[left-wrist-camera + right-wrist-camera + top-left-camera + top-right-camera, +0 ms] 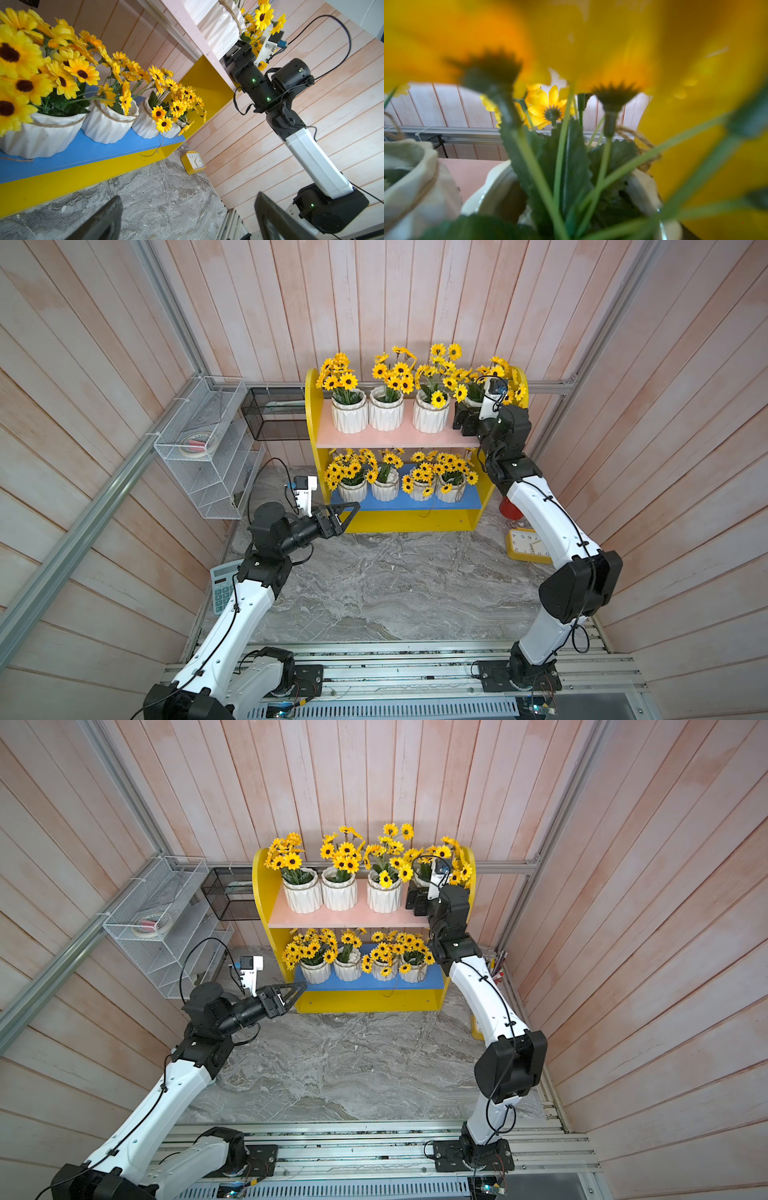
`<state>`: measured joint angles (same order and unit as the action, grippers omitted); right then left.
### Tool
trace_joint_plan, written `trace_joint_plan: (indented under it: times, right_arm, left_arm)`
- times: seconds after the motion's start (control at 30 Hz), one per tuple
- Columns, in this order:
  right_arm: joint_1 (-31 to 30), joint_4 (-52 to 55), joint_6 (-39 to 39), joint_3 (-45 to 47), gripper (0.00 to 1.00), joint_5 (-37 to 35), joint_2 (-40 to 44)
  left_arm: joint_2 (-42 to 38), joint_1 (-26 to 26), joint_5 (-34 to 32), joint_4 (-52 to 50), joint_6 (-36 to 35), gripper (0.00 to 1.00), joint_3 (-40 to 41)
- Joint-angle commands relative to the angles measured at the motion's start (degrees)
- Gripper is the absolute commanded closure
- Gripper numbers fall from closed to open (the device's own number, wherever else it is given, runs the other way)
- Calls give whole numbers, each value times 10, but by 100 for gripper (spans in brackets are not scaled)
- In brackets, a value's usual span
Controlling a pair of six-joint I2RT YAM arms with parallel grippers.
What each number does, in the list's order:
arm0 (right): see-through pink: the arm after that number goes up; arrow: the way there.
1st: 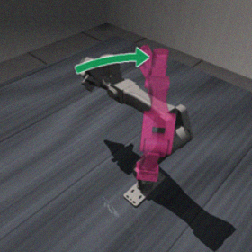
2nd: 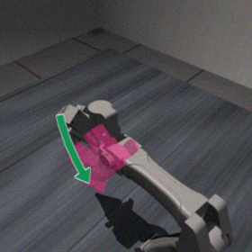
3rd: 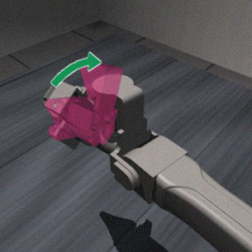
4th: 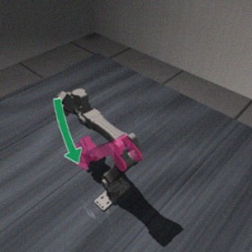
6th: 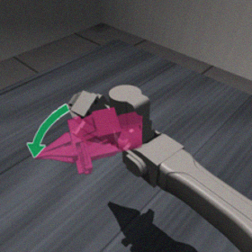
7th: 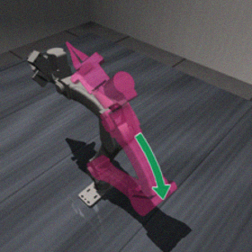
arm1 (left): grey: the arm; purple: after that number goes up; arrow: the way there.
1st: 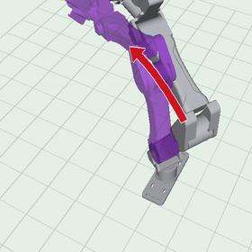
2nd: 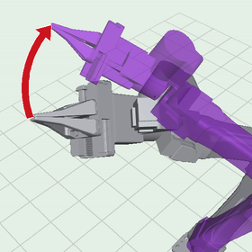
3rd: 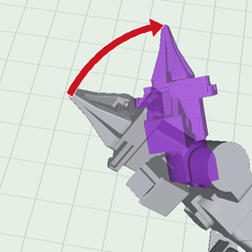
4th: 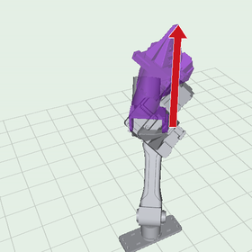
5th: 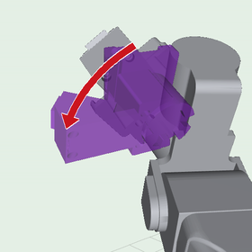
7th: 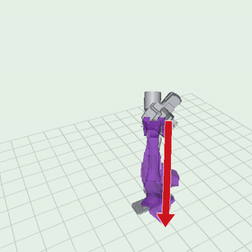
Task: Take the sunflower pots off the shelves
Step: Pick up the sunflower pot from the shelf.
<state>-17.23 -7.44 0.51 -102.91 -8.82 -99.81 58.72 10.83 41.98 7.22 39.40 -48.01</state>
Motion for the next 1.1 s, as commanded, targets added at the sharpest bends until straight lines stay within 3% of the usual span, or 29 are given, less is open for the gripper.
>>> trace_joint_plan:
  times: [0.0,1.07]
  right_arm:
    - [-5,-50,-17,27,100,7,43]
    - [-20,-88,-13,144,100,4,168]
  left_arm:
    - [3,1,6,1,-9,0,-23]
    - [32,2,4,10,2,0,-56]
